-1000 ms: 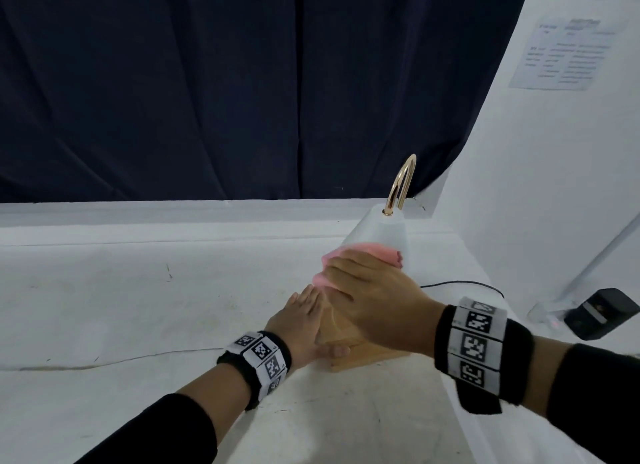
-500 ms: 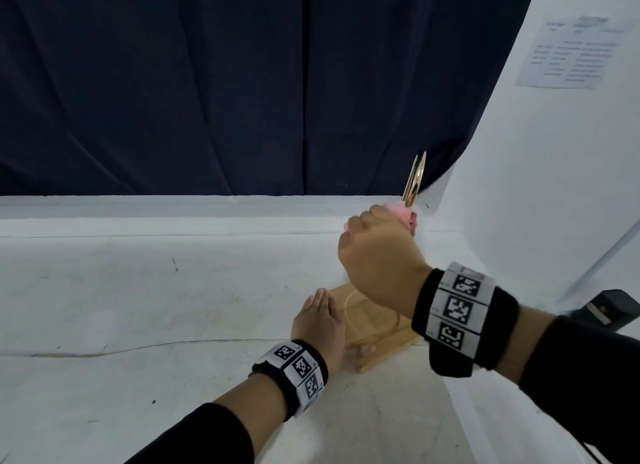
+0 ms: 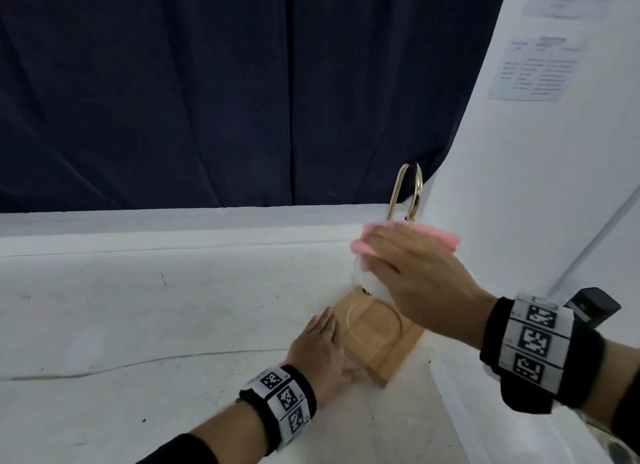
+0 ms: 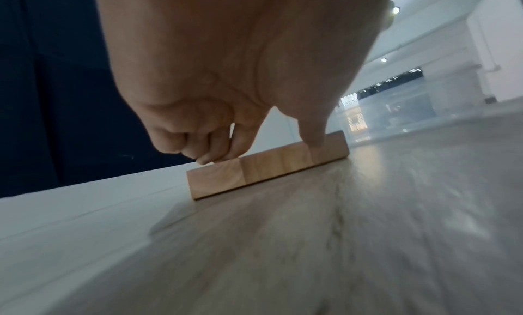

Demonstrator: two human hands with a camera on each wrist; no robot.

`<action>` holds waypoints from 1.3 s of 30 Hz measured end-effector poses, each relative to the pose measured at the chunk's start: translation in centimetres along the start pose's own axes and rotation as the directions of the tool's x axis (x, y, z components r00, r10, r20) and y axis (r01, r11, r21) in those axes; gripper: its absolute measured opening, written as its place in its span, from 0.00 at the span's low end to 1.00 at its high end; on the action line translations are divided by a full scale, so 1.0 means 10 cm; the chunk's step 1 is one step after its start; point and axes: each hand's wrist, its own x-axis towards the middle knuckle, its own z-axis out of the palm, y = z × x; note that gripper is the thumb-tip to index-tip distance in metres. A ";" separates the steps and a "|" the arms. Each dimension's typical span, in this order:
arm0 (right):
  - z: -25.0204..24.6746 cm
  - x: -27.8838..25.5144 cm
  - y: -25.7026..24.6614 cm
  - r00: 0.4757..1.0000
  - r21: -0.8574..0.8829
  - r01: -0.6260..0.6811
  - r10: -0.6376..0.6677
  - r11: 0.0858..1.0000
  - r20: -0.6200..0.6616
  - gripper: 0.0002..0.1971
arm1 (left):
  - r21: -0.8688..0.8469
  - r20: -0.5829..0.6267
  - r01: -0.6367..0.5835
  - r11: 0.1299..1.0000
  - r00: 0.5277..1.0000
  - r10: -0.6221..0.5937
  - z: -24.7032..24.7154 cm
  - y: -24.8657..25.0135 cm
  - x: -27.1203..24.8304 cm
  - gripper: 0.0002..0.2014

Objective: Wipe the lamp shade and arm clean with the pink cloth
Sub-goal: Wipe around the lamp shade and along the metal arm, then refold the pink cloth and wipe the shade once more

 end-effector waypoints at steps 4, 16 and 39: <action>-0.21 0.40 0.04 0.981 -0.151 -0.174 0.185 0.973 0.062 0.09 | -0.065 -0.037 -0.148 0.987 0.989 0.146 -0.07 0.00 0.11 0.50; -0.01 0.43 -0.44 0.863 -0.241 0.025 0.101 0.970 0.496 0.13 | -0.146 -0.039 -0.034 0.989 0.999 0.029 -0.09 0.14 0.26 0.53; 0.39 -0.49 -0.18 0.999 0.546 0.034 -0.038 0.837 -0.005 0.31 | -0.135 0.230 -0.117 0.984 0.962 0.146 -0.46 -0.33 0.28 0.51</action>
